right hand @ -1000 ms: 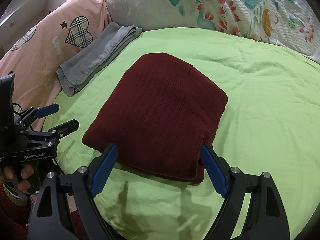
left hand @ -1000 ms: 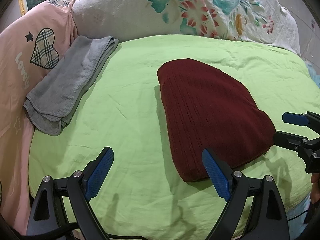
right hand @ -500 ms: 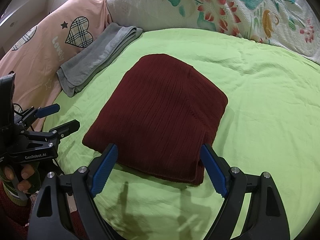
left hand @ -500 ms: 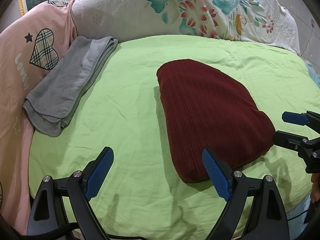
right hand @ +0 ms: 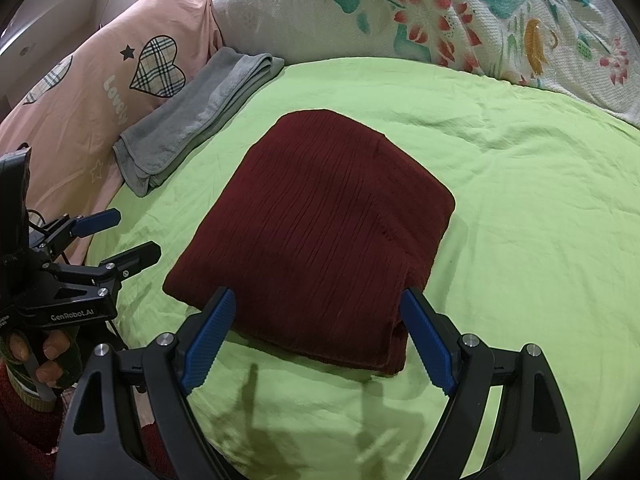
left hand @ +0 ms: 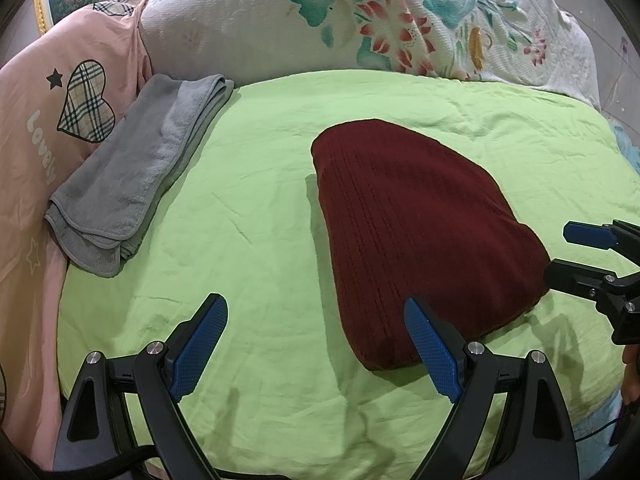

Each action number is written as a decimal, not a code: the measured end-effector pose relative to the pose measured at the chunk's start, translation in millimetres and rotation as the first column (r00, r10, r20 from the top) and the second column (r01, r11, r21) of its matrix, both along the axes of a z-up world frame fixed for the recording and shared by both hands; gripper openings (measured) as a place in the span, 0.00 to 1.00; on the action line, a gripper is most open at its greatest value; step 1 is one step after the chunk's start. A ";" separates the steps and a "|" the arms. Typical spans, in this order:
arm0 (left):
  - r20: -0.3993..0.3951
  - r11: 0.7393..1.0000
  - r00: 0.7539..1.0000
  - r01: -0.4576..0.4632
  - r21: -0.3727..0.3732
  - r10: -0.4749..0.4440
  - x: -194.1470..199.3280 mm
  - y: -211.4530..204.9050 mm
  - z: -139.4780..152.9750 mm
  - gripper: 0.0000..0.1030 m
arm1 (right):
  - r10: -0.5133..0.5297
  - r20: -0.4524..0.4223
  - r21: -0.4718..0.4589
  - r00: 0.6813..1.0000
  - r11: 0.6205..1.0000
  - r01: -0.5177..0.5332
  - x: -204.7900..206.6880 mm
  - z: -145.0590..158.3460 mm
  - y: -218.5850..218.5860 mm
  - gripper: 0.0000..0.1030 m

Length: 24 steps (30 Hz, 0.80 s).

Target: Fold large clothes

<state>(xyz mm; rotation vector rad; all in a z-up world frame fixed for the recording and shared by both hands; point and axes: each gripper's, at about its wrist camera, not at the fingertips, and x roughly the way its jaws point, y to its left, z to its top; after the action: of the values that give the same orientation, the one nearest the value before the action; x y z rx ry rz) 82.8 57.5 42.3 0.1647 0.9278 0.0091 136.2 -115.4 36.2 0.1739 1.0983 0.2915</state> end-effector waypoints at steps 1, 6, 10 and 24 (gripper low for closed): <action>0.001 1.000 1.000 -0.001 0.001 0.001 1.4 0.0 0.1 0.88 | -0.004 -0.002 0.002 1.000 1.000 0.004 1.7 0.1 -0.2 0.82; 0.001 1.000 1.000 0.001 -0.004 -0.001 8.0 -0.5 -0.2 0.88 | -0.014 -0.002 0.015 1.000 1.000 0.014 10.6 -0.3 -4.5 0.82; 0.007 1.000 1.000 0.014 0.021 -0.014 10.6 -5.0 -1.4 0.88 | -0.025 -0.006 0.019 1.000 0.999 0.025 12.5 -3.6 -3.6 0.82; -0.003 0.999 1.000 0.003 0.033 -0.003 22.6 -5.9 -4.0 0.88 | -0.046 -0.019 0.040 0.999 0.998 0.047 19.0 -11.7 -9.7 0.82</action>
<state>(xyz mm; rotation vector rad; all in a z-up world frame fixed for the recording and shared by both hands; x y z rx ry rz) 105.4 51.5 38.3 0.1965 0.9311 0.0214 155.2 -125.1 24.5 0.2381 1.1051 0.2713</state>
